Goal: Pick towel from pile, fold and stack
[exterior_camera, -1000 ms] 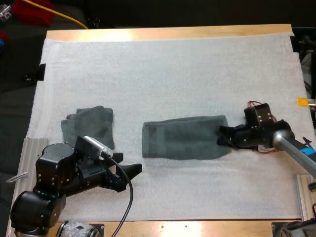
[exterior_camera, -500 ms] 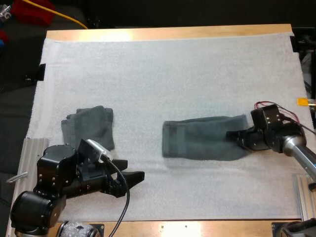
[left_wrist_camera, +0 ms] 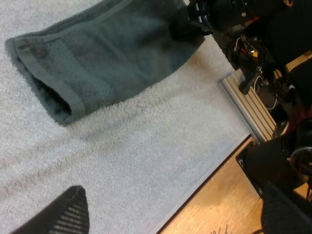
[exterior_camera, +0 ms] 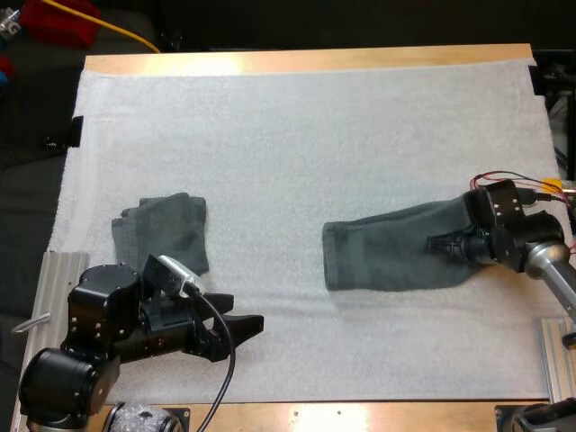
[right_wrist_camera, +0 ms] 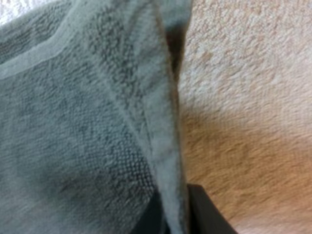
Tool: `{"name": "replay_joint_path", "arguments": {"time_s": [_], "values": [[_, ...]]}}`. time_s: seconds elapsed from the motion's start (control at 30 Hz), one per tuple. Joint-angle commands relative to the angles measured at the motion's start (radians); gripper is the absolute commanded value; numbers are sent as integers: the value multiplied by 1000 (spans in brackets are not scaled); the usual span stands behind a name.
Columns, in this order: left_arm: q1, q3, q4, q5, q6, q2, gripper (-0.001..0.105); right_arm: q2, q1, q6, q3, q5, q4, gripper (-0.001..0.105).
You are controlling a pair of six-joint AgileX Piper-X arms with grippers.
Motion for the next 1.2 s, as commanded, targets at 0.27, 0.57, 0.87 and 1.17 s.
{"name": "replay_joint_path", "arguments": {"time_s": [0.27,0.57,0.87,1.17], "values": [[-4,-7,-6,15,0,-4,70,-7,2,68,-8,-259,17,2],[-4,-7,-6,15,0,-4,70,-7,57,139,-8,-438,-29,2],[-4,-7,-6,15,0,-4,70,39,189,333,-8,-444,-205,2],[-4,-7,-6,15,0,-4,70,133,261,467,-8,-490,-368,2]]}}
